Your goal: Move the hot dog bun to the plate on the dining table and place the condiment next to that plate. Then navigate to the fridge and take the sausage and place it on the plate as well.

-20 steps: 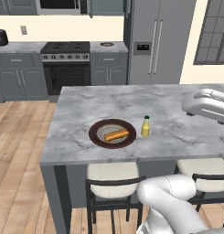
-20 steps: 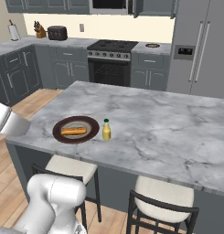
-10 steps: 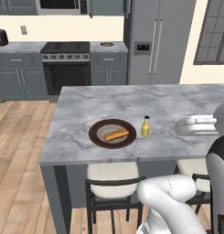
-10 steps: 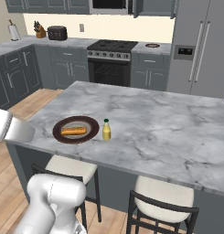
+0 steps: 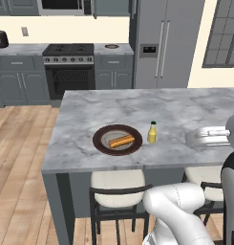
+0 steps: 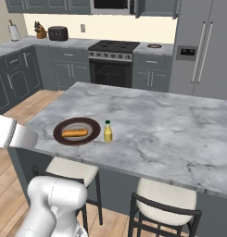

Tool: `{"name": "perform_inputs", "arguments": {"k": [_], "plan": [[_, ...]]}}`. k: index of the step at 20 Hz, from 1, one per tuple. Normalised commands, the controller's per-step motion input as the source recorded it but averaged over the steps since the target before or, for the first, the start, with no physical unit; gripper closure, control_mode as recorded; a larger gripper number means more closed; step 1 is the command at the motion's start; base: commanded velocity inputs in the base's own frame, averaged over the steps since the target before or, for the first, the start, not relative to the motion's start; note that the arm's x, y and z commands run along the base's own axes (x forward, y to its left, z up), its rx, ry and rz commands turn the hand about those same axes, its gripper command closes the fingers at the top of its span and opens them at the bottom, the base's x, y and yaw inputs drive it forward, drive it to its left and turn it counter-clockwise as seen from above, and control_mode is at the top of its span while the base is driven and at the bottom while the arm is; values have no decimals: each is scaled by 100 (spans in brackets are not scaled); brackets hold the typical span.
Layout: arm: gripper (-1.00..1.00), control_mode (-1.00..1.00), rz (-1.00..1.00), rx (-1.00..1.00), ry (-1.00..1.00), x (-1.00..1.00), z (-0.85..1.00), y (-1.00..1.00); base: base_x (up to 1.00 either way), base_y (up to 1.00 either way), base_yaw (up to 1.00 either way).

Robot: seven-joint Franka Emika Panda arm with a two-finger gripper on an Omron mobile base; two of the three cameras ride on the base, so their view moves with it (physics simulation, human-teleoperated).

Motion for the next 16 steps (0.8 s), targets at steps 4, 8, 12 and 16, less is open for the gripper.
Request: {"name": "perform_inputs", "arguments": {"k": [4, 8, 12, 16], "plan": [[-100, 100, 0, 0, 0, -1, 0, 0, -12, 16, 0], [-100, 100, 0, 0, 0, 0, 0, 0, -16, 63, 0], [-100, 100, 0, 0, 0, 0, 0, 0, -7, 94, -6], [-100, 100, 0, 0, 0, 0, 0, 0, -19, 100, -13]]}}
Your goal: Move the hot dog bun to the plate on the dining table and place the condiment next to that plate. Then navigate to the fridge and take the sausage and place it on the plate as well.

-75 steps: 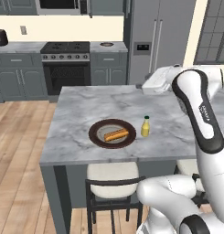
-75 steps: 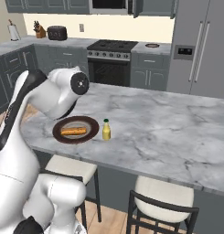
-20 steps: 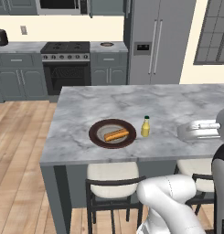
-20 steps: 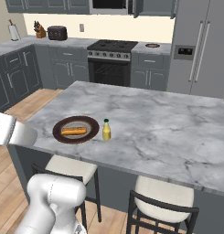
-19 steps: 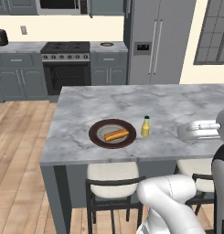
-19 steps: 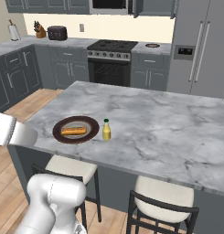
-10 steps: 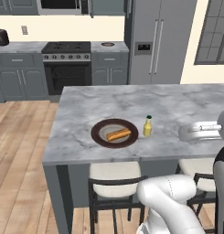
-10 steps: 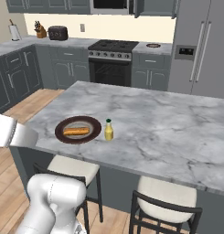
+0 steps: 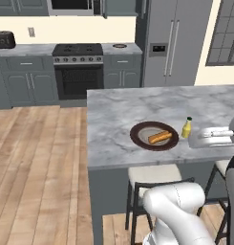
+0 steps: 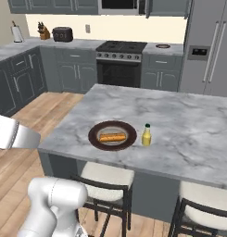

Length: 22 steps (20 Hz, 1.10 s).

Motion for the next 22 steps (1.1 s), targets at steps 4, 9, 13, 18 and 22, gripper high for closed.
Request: {"name": "perform_inputs", "arguments": {"k": [4, 9, 13, 18, 22], "plan": [[-100, 100, 0, 0, 0, 0, 0, 0, -20, 100, -20], [-100, 100, 0, 0, 0, 0, 0, 0, -4, 100, -25], [-100, 100, 0, 0, 0, 0, 0, 0, 13, 100, -27], [-100, 100, 0, 0, 0, 0, 0, 0, 51, 100, -33], [-100, 100, 0, 0, 0, 0, 0, 0, 86, 82, -37]]}}
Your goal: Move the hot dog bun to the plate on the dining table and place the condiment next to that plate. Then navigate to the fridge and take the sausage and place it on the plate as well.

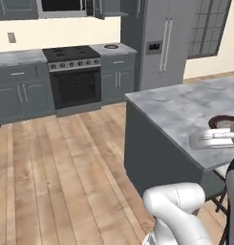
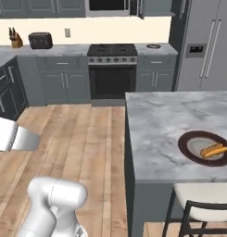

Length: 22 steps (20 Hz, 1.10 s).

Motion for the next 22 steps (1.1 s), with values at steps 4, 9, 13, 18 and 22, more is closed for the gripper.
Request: {"name": "perform_inputs", "arguments": {"k": [4, 9, 13, 18, 22], "plan": [[-100, 100, 0, 0, 0, 0, 0, 0, 95, 75, -39], [-100, 100, 0, 0, 0, 0, 0, 0, 95, 71, -37], [-100, 100, 0, 0, 0, 0, 0, 0, 96, 68, -36], [-100, 100, 0, 0, 0, 0, 0, 0, 97, 69, -36], [-100, 100, 0, 0, 0, 0, 0, 0, 94, 67, -34]]}}
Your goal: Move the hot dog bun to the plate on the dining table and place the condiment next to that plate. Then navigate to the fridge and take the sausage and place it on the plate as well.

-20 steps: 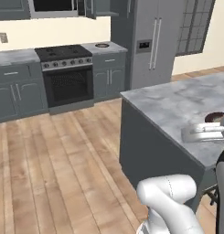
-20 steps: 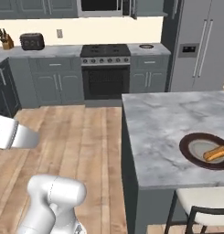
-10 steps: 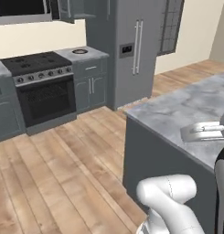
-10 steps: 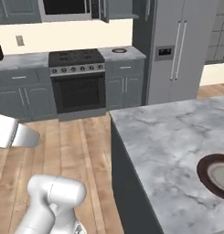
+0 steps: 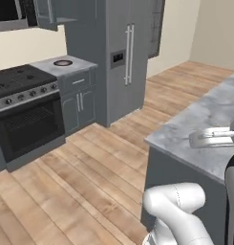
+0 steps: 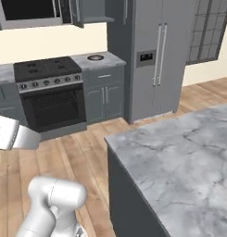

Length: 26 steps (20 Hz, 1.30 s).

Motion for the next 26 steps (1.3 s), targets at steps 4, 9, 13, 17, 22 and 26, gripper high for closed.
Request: {"name": "perform_inputs", "arguments": {"k": [4, 9, 13, 17, 22, 26], "plan": [[-100, 100, 0, 0, 0, 0, 0, 0, 90, 60, -29], [-100, 100, 0, 0, 0, 0, 0, 0, 91, 47, -21], [-100, 100, 0, 0, 0, 0, 0, 0, 100, 42, -25], [-100, 100, 0, 0, 0, 0, 0, 0, 100, 38, -26], [-100, 100, 0, 0, 0, 0, 0, 0, 100, 29, -25], [-100, 100, 0, 0, 0, 0, 0, 0, 100, 7, -17]]}}
